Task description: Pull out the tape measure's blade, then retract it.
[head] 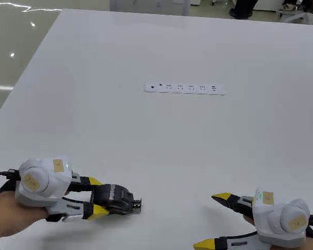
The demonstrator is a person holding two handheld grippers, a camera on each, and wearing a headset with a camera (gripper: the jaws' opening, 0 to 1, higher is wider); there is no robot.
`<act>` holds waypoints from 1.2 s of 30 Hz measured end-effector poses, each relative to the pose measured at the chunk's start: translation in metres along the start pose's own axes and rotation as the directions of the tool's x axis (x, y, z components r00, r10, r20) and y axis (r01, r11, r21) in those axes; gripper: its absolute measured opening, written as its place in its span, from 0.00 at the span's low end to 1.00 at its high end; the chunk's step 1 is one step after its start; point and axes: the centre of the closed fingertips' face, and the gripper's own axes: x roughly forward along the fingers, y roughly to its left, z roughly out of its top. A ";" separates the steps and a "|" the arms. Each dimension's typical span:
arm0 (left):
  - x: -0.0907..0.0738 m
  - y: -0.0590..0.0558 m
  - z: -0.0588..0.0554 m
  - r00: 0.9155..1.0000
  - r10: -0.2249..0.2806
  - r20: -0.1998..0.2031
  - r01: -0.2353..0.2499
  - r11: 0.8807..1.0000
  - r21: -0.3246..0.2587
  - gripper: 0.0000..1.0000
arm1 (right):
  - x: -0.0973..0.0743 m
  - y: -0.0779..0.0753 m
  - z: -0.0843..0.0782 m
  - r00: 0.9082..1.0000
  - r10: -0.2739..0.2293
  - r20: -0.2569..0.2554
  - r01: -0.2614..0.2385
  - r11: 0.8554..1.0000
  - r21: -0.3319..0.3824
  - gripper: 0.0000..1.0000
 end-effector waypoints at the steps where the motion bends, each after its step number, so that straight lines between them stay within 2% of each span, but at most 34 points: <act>1: 0.000 0.000 0.000 1.000 0.001 -0.001 -0.001 1.000 0.001 0.32 | 0.000 0.000 0.000 1.000 0.000 0.002 0.000 1.000 0.000 0.76; 17: 0.000 -0.001 0.000 1.000 -0.002 -0.006 0.002 1.000 0.006 0.31 | 0.006 -0.001 0.005 1.000 0.010 0.011 -0.010 1.000 -0.009 0.75; 27: 0.000 -0.001 0.000 1.000 -0.008 -0.020 0.008 1.000 0.019 0.31 | 0.029 -0.003 0.017 0.999 0.048 0.013 -0.047 0.997 -0.057 0.69; 36: 0.001 -0.001 -0.001 1.000 -0.007 -0.028 0.008 1.000 0.022 0.31 | 0.053 0.003 0.026 0.995 0.100 0.020 -0.098 0.992 -0.076 0.65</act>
